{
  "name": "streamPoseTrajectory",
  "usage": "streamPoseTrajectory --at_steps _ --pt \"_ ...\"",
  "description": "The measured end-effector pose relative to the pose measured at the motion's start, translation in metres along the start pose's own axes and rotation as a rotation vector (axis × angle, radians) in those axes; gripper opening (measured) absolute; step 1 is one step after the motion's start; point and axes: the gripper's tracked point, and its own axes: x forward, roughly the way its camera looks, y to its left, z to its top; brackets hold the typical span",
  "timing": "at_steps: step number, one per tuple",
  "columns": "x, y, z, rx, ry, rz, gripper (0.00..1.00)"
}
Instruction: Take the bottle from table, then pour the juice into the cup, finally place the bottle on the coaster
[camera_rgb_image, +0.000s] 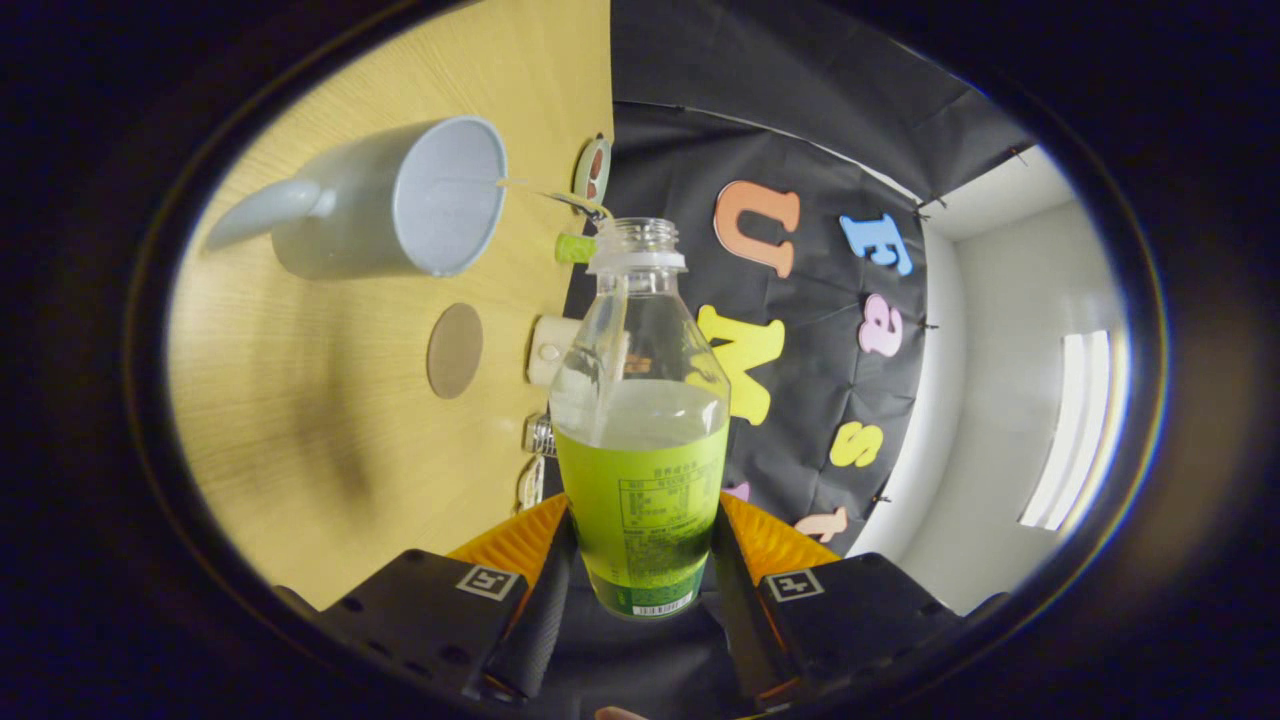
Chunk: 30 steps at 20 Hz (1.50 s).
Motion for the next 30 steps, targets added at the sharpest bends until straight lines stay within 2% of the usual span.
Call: streamPoseTrajectory --at_steps 30 --pt "0.002 -0.027 -0.002 -0.083 -0.003 -0.031 0.75"
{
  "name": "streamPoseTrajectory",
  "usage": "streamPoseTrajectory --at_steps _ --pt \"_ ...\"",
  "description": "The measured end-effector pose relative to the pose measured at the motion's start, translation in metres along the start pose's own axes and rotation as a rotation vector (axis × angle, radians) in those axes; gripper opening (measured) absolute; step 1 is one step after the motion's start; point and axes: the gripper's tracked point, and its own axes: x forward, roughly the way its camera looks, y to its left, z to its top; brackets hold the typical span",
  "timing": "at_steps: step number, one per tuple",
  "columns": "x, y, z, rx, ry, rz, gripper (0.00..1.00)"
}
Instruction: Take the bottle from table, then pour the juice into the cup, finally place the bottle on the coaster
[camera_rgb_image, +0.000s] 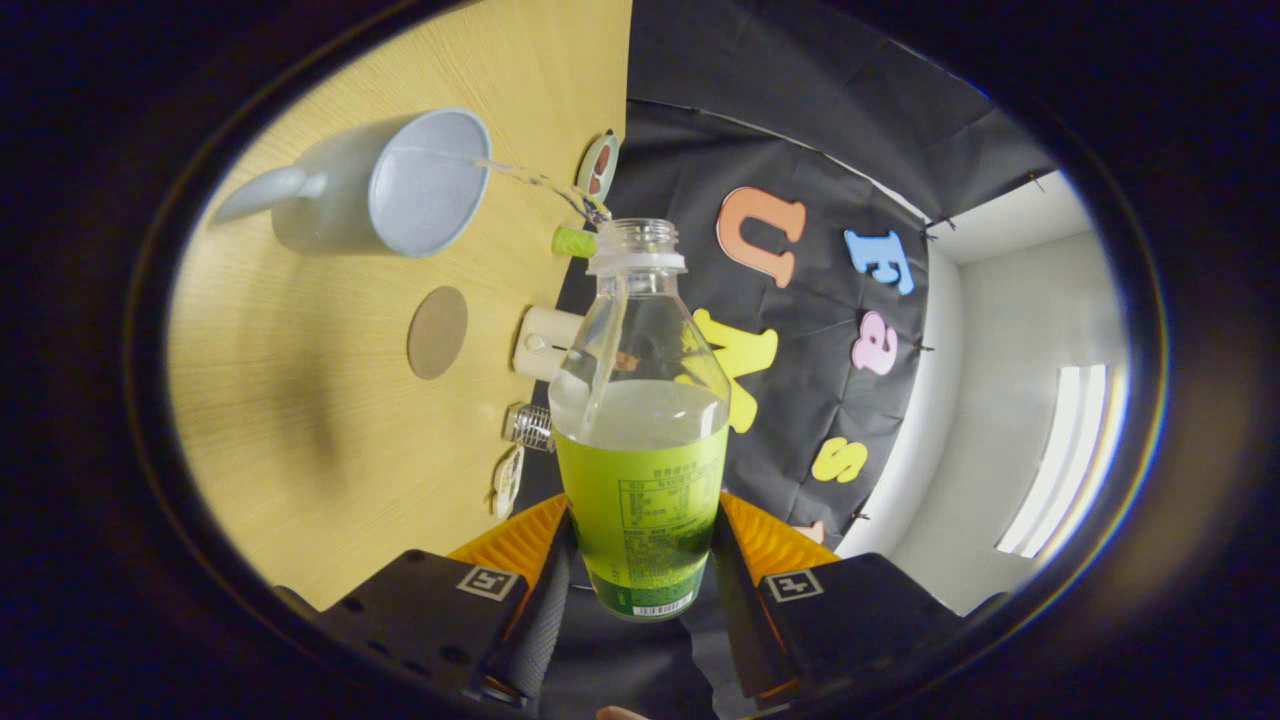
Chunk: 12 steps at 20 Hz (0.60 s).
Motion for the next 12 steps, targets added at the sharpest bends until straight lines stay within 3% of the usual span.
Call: streamPoseTrajectory --at_steps 12 --pt "-0.001 -0.023 0.006 -0.046 0.012 -0.019 0.75"
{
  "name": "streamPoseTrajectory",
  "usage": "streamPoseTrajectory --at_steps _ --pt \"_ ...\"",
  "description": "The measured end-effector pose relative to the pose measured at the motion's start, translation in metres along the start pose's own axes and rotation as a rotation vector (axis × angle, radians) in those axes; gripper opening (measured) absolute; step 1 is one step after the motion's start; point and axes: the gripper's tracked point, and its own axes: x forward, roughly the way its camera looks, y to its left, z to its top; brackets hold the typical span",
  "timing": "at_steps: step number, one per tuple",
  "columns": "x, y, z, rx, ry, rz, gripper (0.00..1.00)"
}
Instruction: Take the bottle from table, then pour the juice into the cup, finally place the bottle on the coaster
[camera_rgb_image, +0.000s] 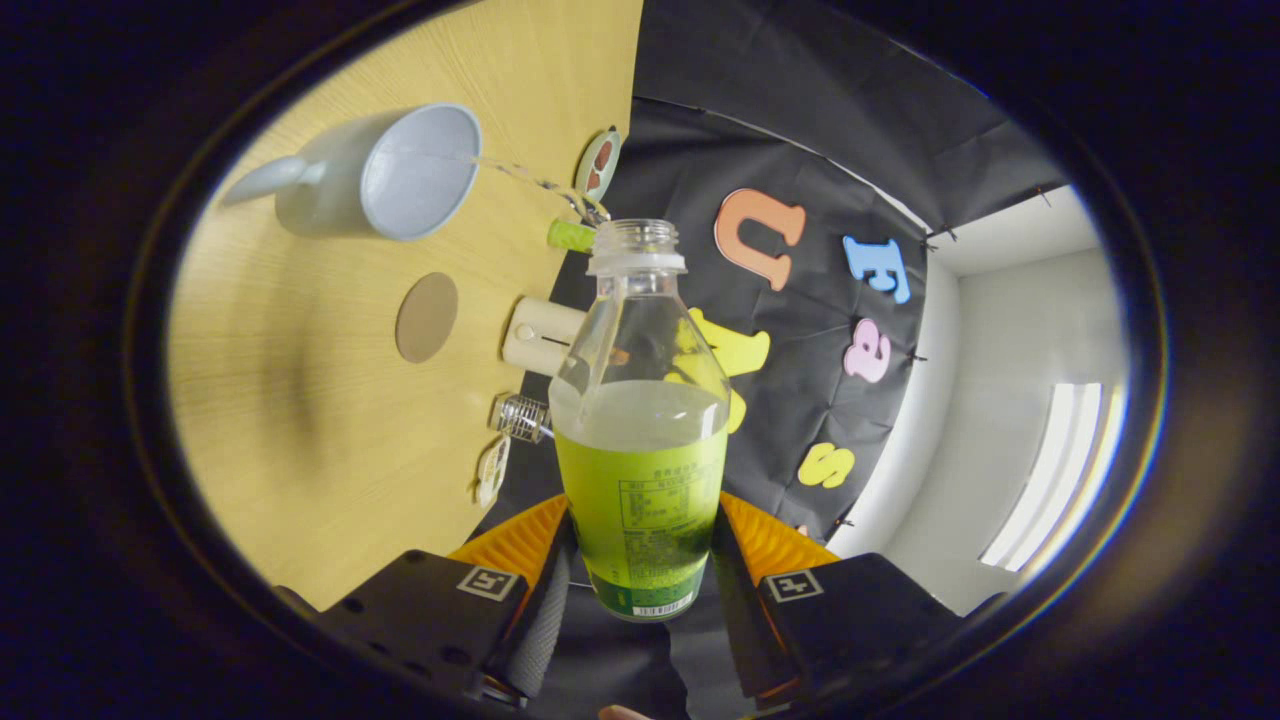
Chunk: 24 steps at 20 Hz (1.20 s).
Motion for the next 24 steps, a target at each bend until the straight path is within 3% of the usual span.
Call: streamPoseTrajectory --at_steps 24 --pt "0.001 -0.025 -0.006 -0.100 0.016 -0.020 0.75"
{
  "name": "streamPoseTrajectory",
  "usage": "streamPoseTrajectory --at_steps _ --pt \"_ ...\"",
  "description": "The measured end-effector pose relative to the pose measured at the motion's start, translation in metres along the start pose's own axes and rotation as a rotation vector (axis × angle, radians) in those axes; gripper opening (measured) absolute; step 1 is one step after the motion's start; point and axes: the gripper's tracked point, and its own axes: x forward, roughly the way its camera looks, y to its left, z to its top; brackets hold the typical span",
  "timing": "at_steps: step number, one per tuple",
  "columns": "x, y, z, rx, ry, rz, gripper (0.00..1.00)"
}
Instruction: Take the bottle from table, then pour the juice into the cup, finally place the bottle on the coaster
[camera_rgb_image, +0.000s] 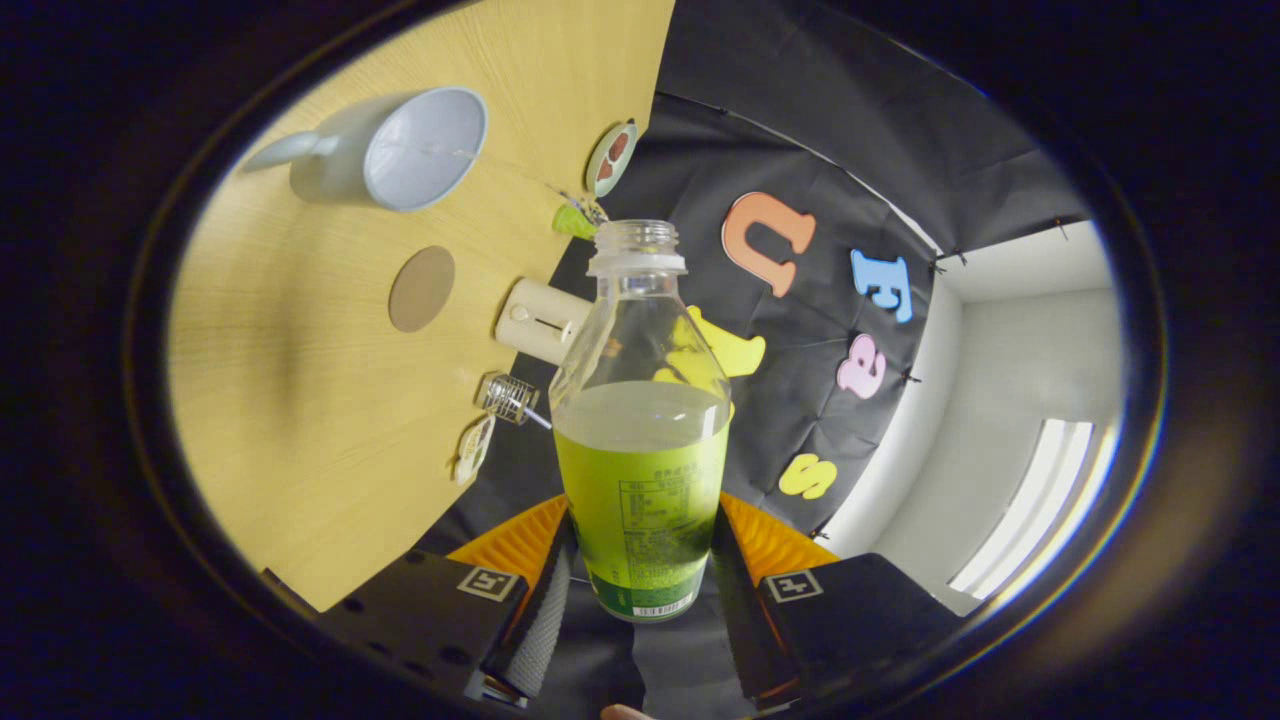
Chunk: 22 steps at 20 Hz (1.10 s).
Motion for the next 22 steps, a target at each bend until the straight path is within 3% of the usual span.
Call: streamPoseTrajectory --at_steps 22 --pt "0.006 -0.014 0.013 -0.115 -0.016 -0.034 0.74"
